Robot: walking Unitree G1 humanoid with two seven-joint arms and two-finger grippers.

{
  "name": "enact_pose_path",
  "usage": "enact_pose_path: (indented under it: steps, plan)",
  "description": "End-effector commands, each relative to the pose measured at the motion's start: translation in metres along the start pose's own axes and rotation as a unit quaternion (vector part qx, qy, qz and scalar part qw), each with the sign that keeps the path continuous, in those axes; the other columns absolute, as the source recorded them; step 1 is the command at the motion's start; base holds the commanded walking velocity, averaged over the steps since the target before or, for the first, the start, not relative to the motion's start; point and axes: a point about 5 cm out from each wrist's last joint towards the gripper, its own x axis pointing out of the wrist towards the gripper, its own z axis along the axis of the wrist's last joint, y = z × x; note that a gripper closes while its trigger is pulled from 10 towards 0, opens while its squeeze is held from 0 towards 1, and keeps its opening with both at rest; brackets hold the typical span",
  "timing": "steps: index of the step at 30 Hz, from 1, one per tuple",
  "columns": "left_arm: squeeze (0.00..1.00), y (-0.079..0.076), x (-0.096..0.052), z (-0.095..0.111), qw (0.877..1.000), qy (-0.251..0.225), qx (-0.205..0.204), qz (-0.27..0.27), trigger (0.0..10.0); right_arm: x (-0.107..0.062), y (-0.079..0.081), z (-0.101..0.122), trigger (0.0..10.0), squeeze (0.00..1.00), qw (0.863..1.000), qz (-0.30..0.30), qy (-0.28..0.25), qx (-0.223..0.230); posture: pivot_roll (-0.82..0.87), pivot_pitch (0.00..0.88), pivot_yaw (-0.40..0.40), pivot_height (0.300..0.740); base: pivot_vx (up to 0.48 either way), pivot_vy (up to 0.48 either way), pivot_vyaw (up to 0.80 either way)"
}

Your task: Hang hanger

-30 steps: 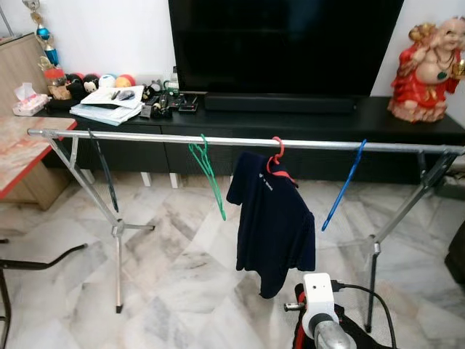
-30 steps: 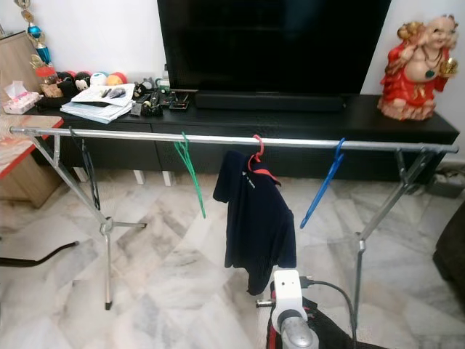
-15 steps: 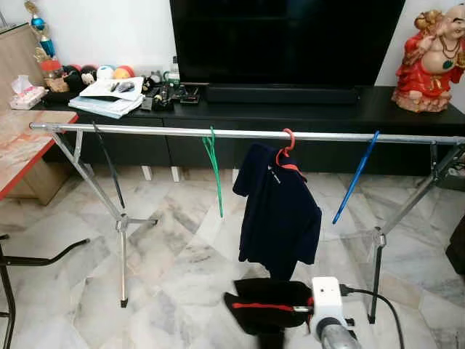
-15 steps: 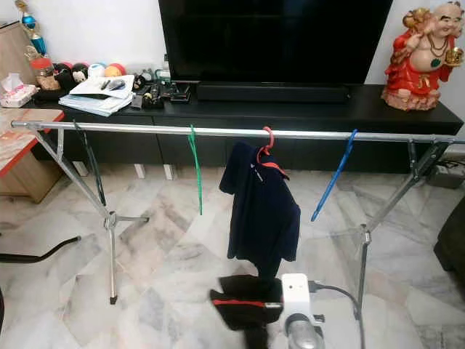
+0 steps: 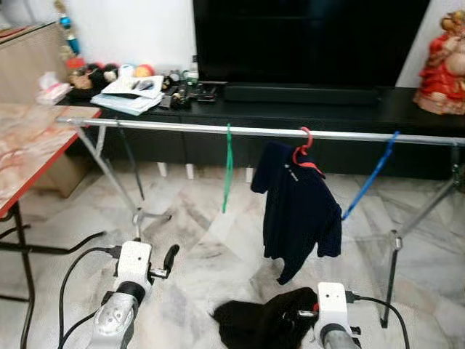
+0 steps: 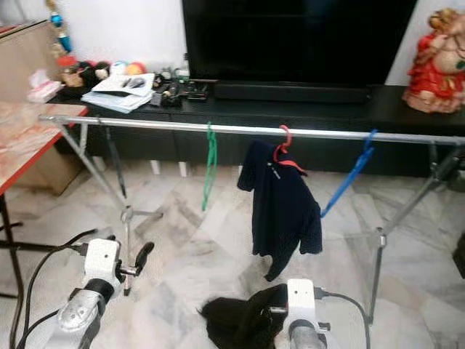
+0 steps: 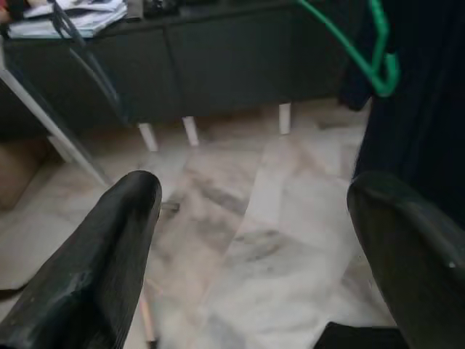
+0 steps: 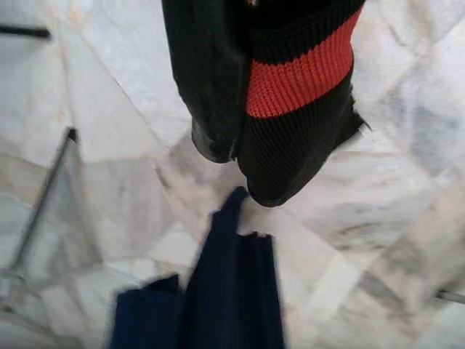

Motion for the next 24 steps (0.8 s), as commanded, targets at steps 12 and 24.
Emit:
enact_pose_path:
  steps: [12, 24]
  plan:
    - [0.00, 0.003, -0.029, 0.002, 1.000, -0.002, -0.004, -0.013, 10.0, 0.000, -0.012, 0.002, 10.0, 0.00, 0.999, -0.043, -0.019, 0.021, 0.07, 0.043, 0.052, 0.740, 0.000, 0.000, 0.00]
    - [0.00, 0.046, -0.037, 0.005, 0.997, 0.031, 0.061, 0.031, 10.0, -0.004, -0.045, 0.001, 10.0, 0.00, 0.992, -0.113, -0.041, 0.033, 0.06, 0.008, 0.045, 0.740, 0.000, 0.000, 0.00]
